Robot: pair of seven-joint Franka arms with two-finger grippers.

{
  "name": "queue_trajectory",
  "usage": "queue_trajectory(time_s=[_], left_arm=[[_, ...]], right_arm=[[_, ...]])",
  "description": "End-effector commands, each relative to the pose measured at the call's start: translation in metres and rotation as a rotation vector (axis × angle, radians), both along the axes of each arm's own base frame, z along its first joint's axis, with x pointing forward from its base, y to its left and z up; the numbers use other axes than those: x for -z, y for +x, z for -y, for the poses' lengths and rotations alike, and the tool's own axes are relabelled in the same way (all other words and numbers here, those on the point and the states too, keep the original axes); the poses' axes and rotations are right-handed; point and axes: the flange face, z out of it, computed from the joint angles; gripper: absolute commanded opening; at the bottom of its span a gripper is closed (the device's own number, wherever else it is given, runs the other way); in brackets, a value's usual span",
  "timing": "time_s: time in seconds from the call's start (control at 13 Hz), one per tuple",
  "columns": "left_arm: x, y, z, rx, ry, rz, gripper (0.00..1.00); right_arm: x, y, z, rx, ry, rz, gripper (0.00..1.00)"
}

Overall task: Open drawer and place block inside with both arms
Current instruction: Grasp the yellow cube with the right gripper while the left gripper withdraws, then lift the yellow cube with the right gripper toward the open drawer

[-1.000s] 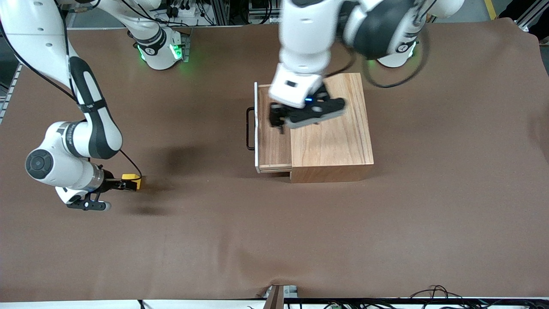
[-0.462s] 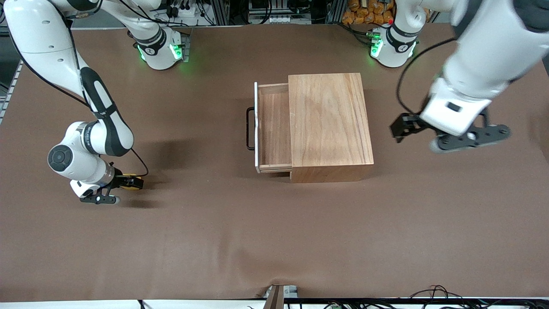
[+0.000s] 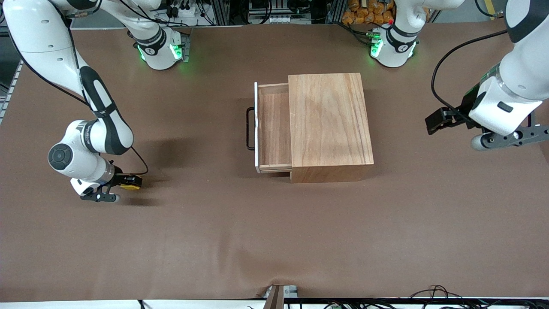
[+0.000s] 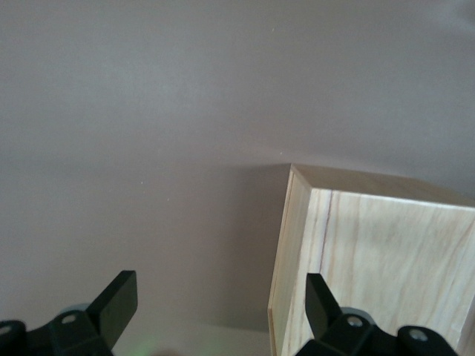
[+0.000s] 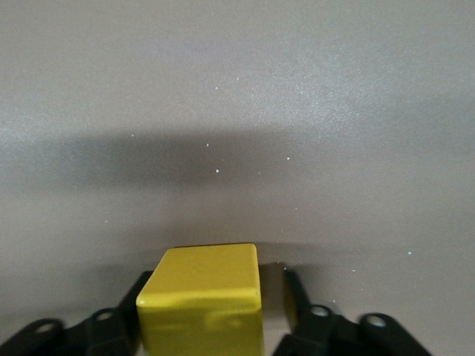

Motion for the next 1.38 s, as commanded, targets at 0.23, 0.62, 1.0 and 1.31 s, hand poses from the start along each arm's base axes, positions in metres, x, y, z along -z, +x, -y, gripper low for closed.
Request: queue_trajectory(time_s=[0.23, 0.62, 1.0, 1.31], left_arm=[[-0.003, -0.029, -0.019, 0.072, 0.013, -0.012, 1.0], [-0.011, -0.02, -0.055, 0.052, 0.009, 0.007, 1.0], [-0.02, -0.021, -0.067, 0.061, 0.005, 0.019, 1.0], [-0.021, -0.022, -0.066, 0.065, -0.003, 0.02, 1.0]], right_arm=[[-0.032, -0.007, 0.003, -0.044, 0.001, 0.01, 0.39], [-0.132, -0.001, -0.035, -0.125, 0.019, -0.019, 0.42], [-0.207, 0.001, -0.152, -0.185, 0.022, -0.059, 0.42], [-0.223, -0.033, -0.303, -0.1, 0.009, -0.029, 0.42]])
